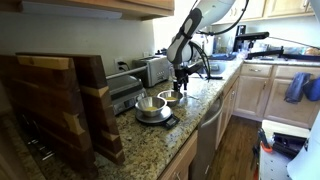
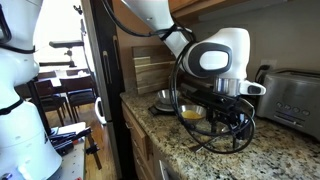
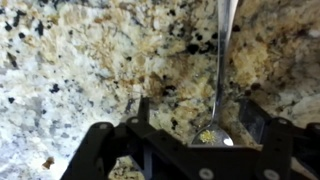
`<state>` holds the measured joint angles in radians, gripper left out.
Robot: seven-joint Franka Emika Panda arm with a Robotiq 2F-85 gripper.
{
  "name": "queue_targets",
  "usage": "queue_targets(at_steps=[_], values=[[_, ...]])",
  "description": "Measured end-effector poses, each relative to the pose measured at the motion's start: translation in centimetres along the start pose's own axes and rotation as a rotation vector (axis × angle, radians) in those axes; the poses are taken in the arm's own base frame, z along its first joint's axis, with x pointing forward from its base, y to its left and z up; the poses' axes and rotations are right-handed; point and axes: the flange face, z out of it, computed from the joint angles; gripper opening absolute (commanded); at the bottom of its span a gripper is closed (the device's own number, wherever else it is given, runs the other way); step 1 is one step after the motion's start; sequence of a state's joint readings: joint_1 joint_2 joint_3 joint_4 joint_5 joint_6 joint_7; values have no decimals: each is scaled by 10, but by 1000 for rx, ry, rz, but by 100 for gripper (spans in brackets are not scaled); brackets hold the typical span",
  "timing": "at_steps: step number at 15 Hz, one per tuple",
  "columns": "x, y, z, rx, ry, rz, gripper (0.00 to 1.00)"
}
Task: Use the spoon to get some sugar from the right bowl and put in the left bowl
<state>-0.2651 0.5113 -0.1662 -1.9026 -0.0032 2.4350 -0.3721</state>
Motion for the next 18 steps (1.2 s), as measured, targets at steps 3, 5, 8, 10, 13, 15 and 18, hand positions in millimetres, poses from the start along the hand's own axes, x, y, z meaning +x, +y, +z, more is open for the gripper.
queue_targets(at_steps=[3,5,8,10,13,15,18], values=[[3,0,-2,22,14,21,41],[5,1,-4,33,21,32,27],[7,1,-7,50,28,46,7],[9,1,-8,63,29,54,3],[9,0,-9,75,30,61,4],[9,0,-9,79,31,67,5],[9,3,-9,84,33,75,5]])
